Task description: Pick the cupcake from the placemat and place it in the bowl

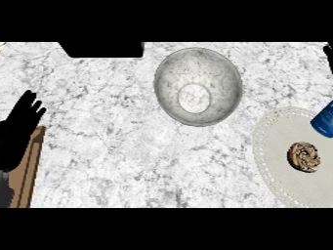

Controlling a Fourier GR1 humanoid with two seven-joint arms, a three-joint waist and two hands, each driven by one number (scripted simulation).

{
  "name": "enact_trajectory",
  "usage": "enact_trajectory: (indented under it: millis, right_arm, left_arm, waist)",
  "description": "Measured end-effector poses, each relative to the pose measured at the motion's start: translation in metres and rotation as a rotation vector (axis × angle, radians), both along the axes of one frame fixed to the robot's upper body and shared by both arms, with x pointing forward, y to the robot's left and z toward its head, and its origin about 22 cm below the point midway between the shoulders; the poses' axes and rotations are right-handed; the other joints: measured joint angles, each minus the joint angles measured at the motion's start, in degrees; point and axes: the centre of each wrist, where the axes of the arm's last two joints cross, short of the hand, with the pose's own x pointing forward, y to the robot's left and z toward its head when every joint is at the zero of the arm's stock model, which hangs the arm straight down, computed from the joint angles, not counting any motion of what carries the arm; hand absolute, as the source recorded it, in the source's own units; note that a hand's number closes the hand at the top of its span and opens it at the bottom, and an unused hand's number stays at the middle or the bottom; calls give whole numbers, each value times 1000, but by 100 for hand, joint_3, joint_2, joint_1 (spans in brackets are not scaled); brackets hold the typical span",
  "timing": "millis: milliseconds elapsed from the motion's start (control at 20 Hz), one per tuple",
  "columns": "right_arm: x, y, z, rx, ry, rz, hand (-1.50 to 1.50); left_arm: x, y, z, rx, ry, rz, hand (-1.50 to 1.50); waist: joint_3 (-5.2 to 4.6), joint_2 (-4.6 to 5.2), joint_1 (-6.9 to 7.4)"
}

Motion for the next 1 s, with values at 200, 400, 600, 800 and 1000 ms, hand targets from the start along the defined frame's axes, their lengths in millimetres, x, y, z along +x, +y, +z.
enact_trajectory:
  millis: [200, 400, 600, 800, 1000]
  right_arm:
    - [-16, 7, -31, -31, 132, 227, 150]
    - [-35, 5, -49, -234, 177, 391, -150]
    - [-67, -16, -92, -64, 67, 344, -150]
    - [-100, -41, -113, 60, -63, 371, -150]
    - [-125, -70, -96, 44, -159, 353, -150]
  left_arm:
    - [4, -20, 2, 42, -58, -38, 0]
    - [8, -45, 6, 79, -133, -97, 0]
    - [5, -67, -1, 86, -159, -119, 0]
    - [4, -87, -11, 94, -173, -142, 0]
    - [6, -104, -13, 97, -183, -159, 0]
  waist:
    - [-45, -73, -64]
    - [-70, -136, -184]
    - [-53, -139, -305]
    - [-60, -138, -273]
    - [-73, -136, -187]
